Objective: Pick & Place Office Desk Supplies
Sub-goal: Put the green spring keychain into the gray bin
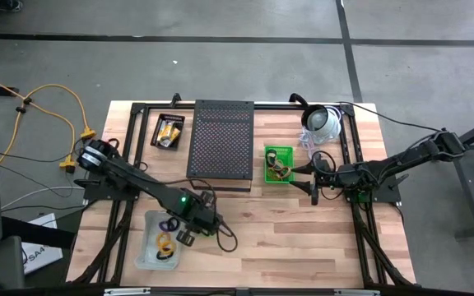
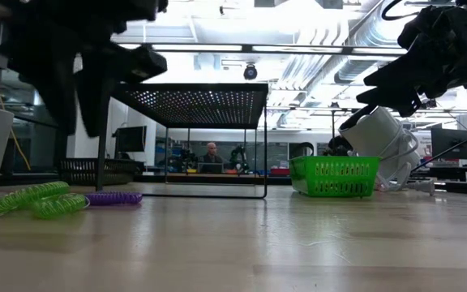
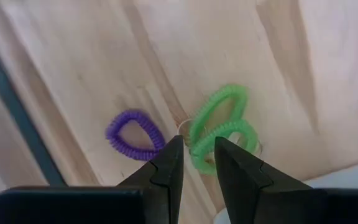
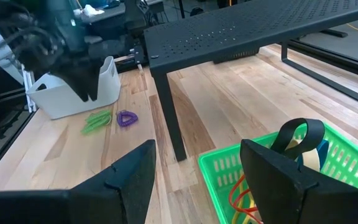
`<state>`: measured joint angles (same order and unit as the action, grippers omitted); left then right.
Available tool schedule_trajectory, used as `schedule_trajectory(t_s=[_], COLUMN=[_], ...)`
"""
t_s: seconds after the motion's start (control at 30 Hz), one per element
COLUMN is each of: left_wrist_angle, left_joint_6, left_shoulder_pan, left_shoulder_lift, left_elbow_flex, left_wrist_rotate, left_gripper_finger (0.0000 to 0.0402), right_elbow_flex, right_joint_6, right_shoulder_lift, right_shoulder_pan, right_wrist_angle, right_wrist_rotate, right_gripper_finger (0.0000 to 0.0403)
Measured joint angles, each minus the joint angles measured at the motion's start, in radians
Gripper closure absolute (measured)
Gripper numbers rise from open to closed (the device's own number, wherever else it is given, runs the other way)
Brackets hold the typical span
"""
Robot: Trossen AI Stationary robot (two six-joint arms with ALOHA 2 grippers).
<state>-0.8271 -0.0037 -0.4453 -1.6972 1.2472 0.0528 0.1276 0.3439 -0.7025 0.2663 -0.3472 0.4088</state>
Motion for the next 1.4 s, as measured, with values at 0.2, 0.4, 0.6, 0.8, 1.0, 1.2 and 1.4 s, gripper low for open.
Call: schedule_trajectory(t_s=[0.2, 0.4, 0.6, 0.8, 1.0, 1.2, 1.4], left_wrist_angle=[-0.004, -0.003, -0.008, -0.008, -0.006, 0.012, 0.028], left_joint_6=[0.094, 0.171, 0.243, 0.273, 0.274, 0.273, 0.269], left_shoulder_pan=[-0.014, -0.017, -0.014, -0.01, -0.01, -0.011, -0.016], left_shoulder_lift=[-0.036, -0.056, -0.084, -0.084, -0.084, -0.084, -0.084], left_elbow_flex=[0.0, -0.002, -0.002, -0.002, -0.002, -0.022, -0.038], left_wrist_rotate=[-0.047, -0.036, -0.03, -0.011, -0.005, -0.006, -0.006], left_gripper_finger=[0.0317, 0.0317, 0.0317, 0.0317, 0.0317, 0.0317, 0.0317], right_elbow_flex=[0.0, 0.0, 0.0, 0.0, 0.0, 0.0, 0.0], right_joint_6=[0.0, 0.0, 0.0, 0.0, 0.0, 0.0, 0.0], right_shoulder_lift=[0.0, 0.0, 0.0, 0.0, 0.0, 0.0, 0.0], right_shoulder_pan=[0.0, 0.0, 0.0, 0.0, 0.0, 0.0, 0.0], right_wrist_angle=[0.0, -0.001, 0.0, 0.0, 0.0, -0.001, 0.0], right_wrist_rotate=[0.0, 0.0, 0.0, 0.0, 0.0, 0.0, 0.0], right_gripper_finger=[0.018, 0.018, 0.018, 0.018, 0.018, 0.018, 0.018])
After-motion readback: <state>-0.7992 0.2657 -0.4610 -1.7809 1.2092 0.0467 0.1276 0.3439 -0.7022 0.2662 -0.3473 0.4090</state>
